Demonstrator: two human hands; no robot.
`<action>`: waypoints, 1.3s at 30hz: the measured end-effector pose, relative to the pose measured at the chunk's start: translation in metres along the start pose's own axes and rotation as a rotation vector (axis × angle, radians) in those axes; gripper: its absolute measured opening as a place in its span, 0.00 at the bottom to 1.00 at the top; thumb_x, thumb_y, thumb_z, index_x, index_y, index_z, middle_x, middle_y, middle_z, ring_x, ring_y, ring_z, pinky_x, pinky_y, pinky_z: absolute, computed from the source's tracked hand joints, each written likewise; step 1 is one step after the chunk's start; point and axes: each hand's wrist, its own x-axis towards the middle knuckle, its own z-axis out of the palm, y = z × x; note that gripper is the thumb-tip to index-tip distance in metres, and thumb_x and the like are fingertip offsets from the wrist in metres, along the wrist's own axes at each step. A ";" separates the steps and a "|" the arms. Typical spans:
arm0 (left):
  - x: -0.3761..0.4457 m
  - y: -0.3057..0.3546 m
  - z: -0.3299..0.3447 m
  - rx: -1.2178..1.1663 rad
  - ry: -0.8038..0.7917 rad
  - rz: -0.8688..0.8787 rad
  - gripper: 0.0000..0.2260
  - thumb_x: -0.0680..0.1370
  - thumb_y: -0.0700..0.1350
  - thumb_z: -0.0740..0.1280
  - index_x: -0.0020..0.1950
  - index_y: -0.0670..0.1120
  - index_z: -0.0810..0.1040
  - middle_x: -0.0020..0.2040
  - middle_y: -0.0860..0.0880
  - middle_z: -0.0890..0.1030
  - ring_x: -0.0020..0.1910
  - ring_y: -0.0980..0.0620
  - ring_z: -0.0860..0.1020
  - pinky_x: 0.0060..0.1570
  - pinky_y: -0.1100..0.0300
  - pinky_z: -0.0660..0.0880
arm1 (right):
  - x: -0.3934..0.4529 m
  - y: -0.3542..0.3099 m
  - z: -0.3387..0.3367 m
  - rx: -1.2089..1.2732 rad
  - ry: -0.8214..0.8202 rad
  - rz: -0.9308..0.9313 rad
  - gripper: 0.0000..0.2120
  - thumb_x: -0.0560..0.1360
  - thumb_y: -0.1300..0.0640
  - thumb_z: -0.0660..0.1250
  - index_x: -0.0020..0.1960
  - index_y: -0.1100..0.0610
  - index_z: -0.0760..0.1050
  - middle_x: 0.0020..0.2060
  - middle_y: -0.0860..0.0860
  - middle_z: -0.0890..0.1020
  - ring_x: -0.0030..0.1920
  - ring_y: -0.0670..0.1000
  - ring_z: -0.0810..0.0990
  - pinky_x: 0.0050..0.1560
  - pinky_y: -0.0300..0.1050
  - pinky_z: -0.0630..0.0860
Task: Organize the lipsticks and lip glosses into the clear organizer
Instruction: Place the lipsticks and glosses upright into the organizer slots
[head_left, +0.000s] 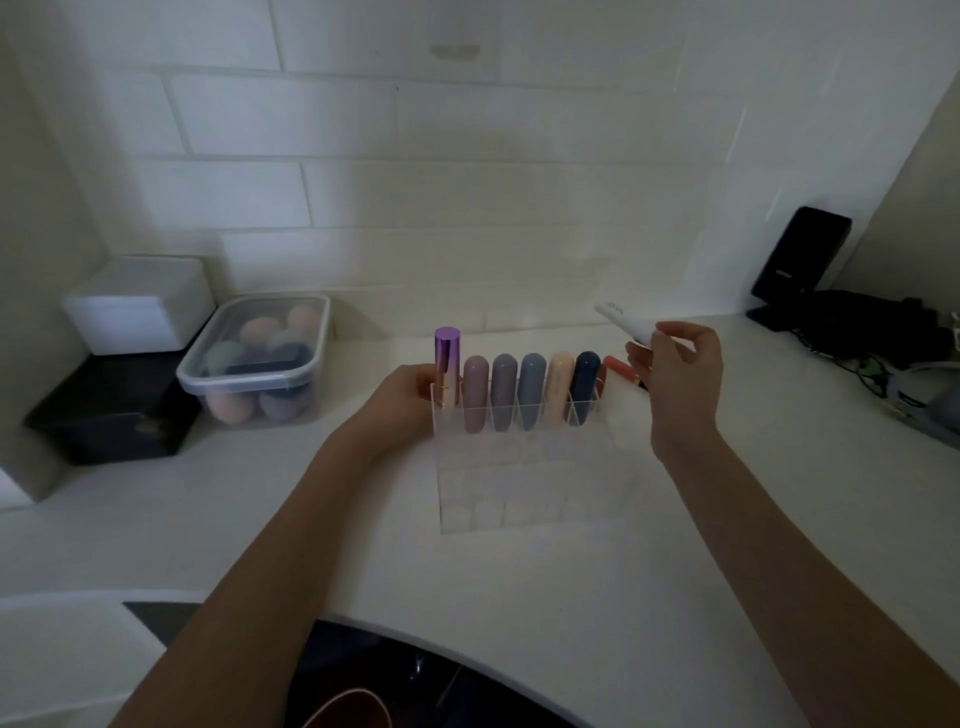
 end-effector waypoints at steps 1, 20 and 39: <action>-0.001 0.000 -0.001 -0.020 -0.002 0.001 0.17 0.71 0.36 0.67 0.28 0.55 0.80 0.25 0.64 0.79 0.26 0.70 0.75 0.27 0.79 0.68 | 0.001 -0.002 0.003 0.016 -0.017 0.001 0.04 0.77 0.63 0.61 0.48 0.54 0.70 0.46 0.54 0.80 0.39 0.45 0.84 0.44 0.41 0.81; -0.043 0.090 -0.005 0.388 0.565 0.541 0.17 0.73 0.50 0.69 0.61 0.49 0.78 0.50 0.54 0.83 0.50 0.55 0.76 0.54 0.53 0.70 | -0.029 -0.053 0.045 0.197 -0.587 -0.103 0.03 0.77 0.58 0.66 0.47 0.57 0.72 0.43 0.58 0.84 0.47 0.54 0.85 0.48 0.44 0.81; -0.039 0.094 -0.012 -0.490 0.455 0.393 0.06 0.77 0.42 0.66 0.48 0.53 0.78 0.43 0.53 0.86 0.43 0.52 0.84 0.41 0.63 0.78 | -0.044 -0.076 0.043 -0.185 -1.185 -0.193 0.30 0.71 0.63 0.72 0.66 0.40 0.69 0.47 0.55 0.83 0.41 0.51 0.86 0.41 0.37 0.79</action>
